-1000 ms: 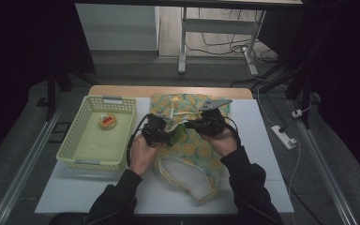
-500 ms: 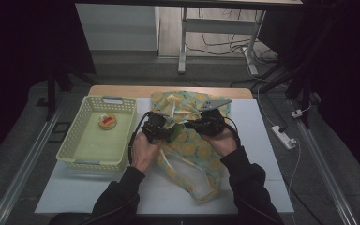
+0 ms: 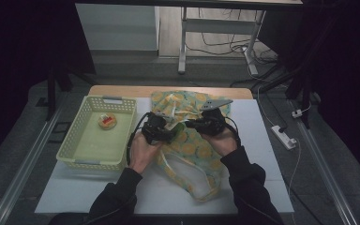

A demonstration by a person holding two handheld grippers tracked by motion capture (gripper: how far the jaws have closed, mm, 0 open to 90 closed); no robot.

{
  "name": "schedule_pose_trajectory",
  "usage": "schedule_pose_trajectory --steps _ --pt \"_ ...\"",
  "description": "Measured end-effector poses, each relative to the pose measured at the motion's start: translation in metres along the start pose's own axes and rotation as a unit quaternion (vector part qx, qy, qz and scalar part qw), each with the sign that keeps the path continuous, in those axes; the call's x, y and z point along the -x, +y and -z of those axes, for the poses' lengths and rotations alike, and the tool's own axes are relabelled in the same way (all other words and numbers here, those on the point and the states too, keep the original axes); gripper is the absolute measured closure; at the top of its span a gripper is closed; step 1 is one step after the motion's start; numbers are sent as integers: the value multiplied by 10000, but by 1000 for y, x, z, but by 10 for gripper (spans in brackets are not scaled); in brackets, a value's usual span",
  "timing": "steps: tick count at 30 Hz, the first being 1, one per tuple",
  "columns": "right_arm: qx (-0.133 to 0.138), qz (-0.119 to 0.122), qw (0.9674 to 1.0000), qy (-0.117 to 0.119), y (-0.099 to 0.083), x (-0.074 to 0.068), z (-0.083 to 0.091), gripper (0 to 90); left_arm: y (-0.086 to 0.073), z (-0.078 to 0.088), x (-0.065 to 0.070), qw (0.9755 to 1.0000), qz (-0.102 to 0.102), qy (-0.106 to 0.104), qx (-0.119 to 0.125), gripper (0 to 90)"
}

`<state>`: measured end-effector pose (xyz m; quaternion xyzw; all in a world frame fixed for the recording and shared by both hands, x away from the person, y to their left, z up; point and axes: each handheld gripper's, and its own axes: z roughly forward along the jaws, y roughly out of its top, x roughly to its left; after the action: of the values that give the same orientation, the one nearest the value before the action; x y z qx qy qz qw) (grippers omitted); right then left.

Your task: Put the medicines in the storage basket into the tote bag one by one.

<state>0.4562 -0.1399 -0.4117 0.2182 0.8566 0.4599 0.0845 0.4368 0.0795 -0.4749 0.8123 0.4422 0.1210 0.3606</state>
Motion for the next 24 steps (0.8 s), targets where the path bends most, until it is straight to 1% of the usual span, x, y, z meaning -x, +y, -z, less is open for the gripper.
schedule_pose_trajectory --steps 5,9,10,12,16,17,19,24 --pt "21 9 10000 -9 0 0 1 894 -3 9 4 9998 -60 -164 62 394" --pt "15 -1 10000 -6 0 0 1 895 -6 17 9 9994 -229 -232 76 341" --pt "17 1 10000 -8 0 0 1 895 -7 19 10 9993 -230 -277 106 327" --pt "18 1 10000 -8 0 0 0 894 -10 25 13 9991 -269 -292 134 311" --pt "11 2 10000 -8 0 0 0 895 -13 35 17 9987 -415 -276 99 281" --pt "10 2 10000 -7 0 0 0 894 -14 38 18 9984 -448 -317 106 276" --pt "12 1 10000 -6 0 -1 0 894 -16 42 19 9983 -451 -350 120 256" --pt "12 6 10000 7 0 -1 1 895 -23 53 19 9972 -447 -583 141 228"
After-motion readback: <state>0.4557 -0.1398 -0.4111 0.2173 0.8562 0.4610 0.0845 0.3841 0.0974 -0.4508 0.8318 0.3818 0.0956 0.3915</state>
